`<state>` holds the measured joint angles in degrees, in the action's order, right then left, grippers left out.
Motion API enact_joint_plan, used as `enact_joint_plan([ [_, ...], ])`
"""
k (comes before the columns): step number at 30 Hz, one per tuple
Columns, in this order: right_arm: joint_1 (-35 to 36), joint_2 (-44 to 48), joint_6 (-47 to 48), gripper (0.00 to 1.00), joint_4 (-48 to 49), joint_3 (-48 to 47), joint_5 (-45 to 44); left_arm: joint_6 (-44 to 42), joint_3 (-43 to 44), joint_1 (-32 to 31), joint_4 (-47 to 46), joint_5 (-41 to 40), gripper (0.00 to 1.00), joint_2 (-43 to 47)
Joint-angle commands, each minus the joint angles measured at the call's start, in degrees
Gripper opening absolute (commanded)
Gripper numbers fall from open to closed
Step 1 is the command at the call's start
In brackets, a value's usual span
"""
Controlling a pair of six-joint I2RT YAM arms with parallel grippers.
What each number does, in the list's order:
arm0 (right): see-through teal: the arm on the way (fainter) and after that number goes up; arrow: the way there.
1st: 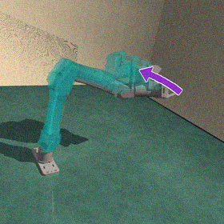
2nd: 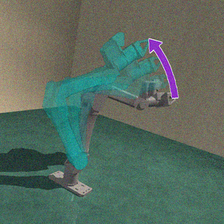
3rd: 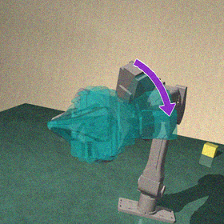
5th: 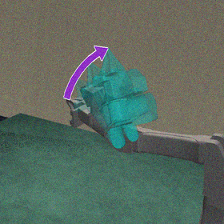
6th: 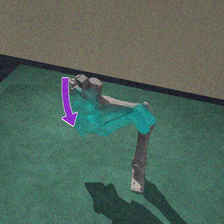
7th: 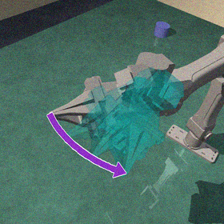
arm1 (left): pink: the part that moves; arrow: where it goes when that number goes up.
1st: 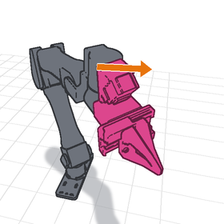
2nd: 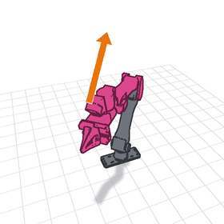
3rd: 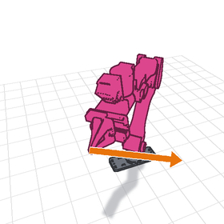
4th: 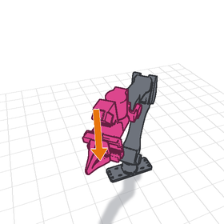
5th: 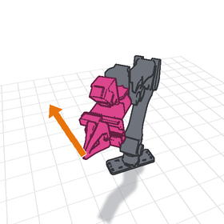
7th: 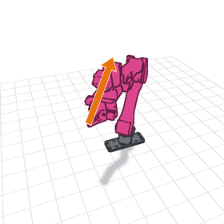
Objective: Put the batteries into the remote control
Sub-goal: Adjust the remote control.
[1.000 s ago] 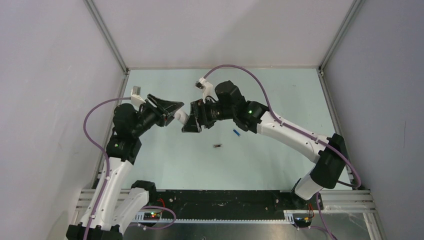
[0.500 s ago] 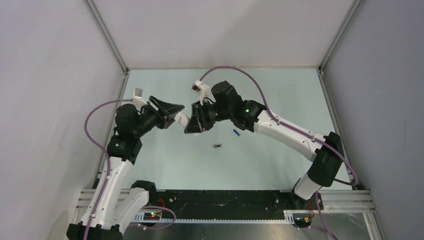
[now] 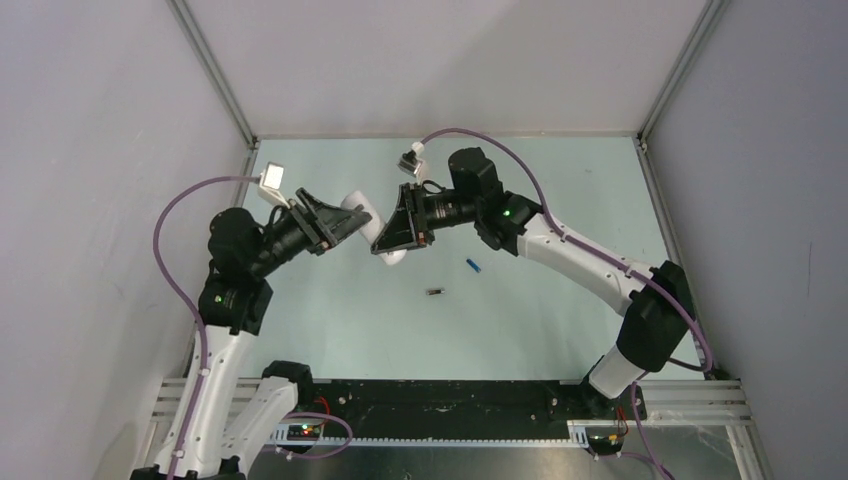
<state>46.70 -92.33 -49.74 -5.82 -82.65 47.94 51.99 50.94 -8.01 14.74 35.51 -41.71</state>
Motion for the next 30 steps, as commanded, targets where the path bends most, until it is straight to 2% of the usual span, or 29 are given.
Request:
enact_joint_plan([
  [1, 0.84, 1.74, -9.27, 0.20, 10.98, 0.84, 7.73, -2.22, 3.64, -0.25, -2.38, 10.86, 0.68, -1.33],
  [4, 1.15, 2.99, -11.32, 0.21, 13.82, 1.61, 8.74, -0.96, 3.73, -0.25, -2.41, 13.35, 0.70, -2.27],
  [5, 1.47, 3.23, -11.69, 0.21, 15.21, 1.83, 8.79, -0.05, 3.82, -0.25, -2.43, 13.77, 0.74, -2.48],
  [8, 2.05, 3.55, -17.06, 0.20, 20.64, 2.89, 10.11, 1.96, 4.60, -0.25, -2.46, 13.93, 0.77, -2.76],
  [11, 2.11, 3.62, -21.79, 0.20, 27.01, 4.30, 11.38, 3.13, 5.72, 0.02, -2.42, 14.40, 0.73, -2.73],
  [18, -0.10, 3.69, -23.66, 0.20, 30.49, 5.95, 14.77, 2.39, 5.47, 1.11, -2.39, 16.85, 0.62, -2.30],
  [22, -2.32, 3.35, -26.53, 0.21, 36.46, 9.44, 18.64, 2.34, 4.99, 2.83, -2.38, 17.63, 0.60, -2.57],
  [30, -3.20, 1.61, -30.26, 0.22, 44.48, 10.40, 23.22, 2.47, 6.64, 3.43, -2.43, 19.66, 0.61, -4.97],
])
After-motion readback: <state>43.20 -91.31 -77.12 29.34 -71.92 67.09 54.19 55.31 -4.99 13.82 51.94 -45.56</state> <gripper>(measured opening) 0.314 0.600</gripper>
